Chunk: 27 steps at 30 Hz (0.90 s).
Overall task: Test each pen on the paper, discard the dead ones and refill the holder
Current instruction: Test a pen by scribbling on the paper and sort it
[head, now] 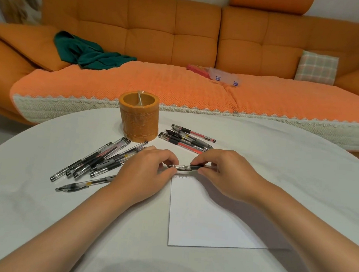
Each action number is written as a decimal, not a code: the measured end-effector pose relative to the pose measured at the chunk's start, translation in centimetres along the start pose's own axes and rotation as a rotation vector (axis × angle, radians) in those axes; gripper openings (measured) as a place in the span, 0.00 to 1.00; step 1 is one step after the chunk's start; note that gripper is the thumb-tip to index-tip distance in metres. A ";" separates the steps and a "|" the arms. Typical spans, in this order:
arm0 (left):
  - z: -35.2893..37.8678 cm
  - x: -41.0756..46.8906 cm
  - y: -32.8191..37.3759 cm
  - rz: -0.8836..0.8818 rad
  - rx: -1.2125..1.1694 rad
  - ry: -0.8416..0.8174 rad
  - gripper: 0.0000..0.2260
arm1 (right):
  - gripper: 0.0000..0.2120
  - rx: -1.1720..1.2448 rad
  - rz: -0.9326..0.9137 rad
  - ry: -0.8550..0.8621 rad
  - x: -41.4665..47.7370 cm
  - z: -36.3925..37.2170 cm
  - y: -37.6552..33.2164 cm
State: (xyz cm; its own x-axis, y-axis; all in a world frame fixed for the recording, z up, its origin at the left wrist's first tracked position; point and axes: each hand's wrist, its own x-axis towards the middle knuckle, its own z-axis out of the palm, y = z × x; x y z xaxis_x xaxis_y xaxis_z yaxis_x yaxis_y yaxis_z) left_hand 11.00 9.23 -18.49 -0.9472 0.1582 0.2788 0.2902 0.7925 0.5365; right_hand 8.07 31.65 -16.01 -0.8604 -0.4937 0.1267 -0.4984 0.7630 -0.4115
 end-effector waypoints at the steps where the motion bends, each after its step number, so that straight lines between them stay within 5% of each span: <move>1: 0.0 0.0 0.2 0.003 -0.016 -0.005 0.04 | 0.10 0.008 -0.011 -0.012 0.0 0.1 -0.2; 6: -0.1 0.3 2.0 -0.149 -0.326 -0.024 0.04 | 0.07 -0.204 -0.121 0.031 -0.4 0.6 -1.2; 9: -0.1 0.2 3.3 -0.263 -0.549 -0.126 0.03 | 0.25 -0.396 -0.148 0.147 -0.3 1.2 -1.5; 12: -0.1 -0.1 4.3 -0.346 -0.669 -0.201 0.01 | 0.32 -0.490 -0.156 0.256 -0.1 1.6 -1.6; 16: -0.5 -0.3 4.9 -0.370 -0.705 -0.232 0.10 | 0.30 -0.503 -0.111 0.289 -0.8 1.1 -1.7; 22: -0.3 -1.0 6.9 -0.361 -0.653 -0.212 0.05 | 0.27 -0.444 -0.049 0.176 -2.5 -0.4 -1.9; 27: 0.6 -0.5 9.6 -0.345 -0.631 -0.114 0.06 | 0.14 -0.043 0.058 0.044 -5.5 -3.7 -0.6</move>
State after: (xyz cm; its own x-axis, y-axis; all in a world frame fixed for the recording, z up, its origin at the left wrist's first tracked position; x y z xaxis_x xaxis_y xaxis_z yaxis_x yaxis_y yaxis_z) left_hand 14.24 17.11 -13.92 -0.9973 0.0480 -0.0556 -0.0372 0.3233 0.9456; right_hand 12.70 35.39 -13.14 -0.8914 -0.4299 0.1437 -0.4508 0.8075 -0.3804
